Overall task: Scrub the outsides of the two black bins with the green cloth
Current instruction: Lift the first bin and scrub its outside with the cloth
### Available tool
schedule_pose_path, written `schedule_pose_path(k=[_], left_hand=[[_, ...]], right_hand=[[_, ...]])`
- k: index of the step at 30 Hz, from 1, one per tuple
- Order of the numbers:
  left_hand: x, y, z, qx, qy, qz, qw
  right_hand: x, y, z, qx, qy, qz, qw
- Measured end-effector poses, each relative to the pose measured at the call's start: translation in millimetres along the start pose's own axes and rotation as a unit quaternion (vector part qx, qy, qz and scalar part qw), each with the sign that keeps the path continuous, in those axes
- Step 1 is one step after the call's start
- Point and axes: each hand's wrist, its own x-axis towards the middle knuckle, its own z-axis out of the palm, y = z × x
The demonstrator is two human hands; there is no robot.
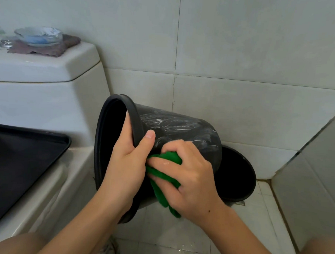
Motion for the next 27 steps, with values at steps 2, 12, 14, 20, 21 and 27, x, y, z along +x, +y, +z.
schedule_pose_path(k=[2, 12, 14, 20, 21, 27], left_hand=[[0.5, 0.5, -0.5, -0.007, -0.005, -0.008, 1.0], [-3.8, 0.9, 0.1, -0.029, -0.001, -0.006, 1.0], [-4.3, 3.9, -0.9, -0.04, 0.006, -0.001, 0.999], [-7.5, 10.7, -14.2, -0.029, -0.032, 0.023, 0.999], [-8.3, 10.4, -14.6, -0.022, -0.041, 0.031, 0.998], [-10.3, 5.4, -7.0, -0.008, -0.058, 0.063, 0.996]], right_hand=[[6.8, 2.8, 0.3, -0.005, 0.017, 0.025, 1.0], [2.4, 4.1, 1.7, -0.041, 0.065, 0.073, 0.994], [2.0, 20.8, -2.3, -0.053, 0.093, 0.138, 0.985], [-19.9, 91.1, -19.9, -0.097, 0.112, 0.347, 0.926], [-22.7, 98.3, -21.4, -0.103, 0.11, 0.373, 0.915], [-26.9, 87.3, -10.6, -0.079, 0.14, 0.368, 0.916]])
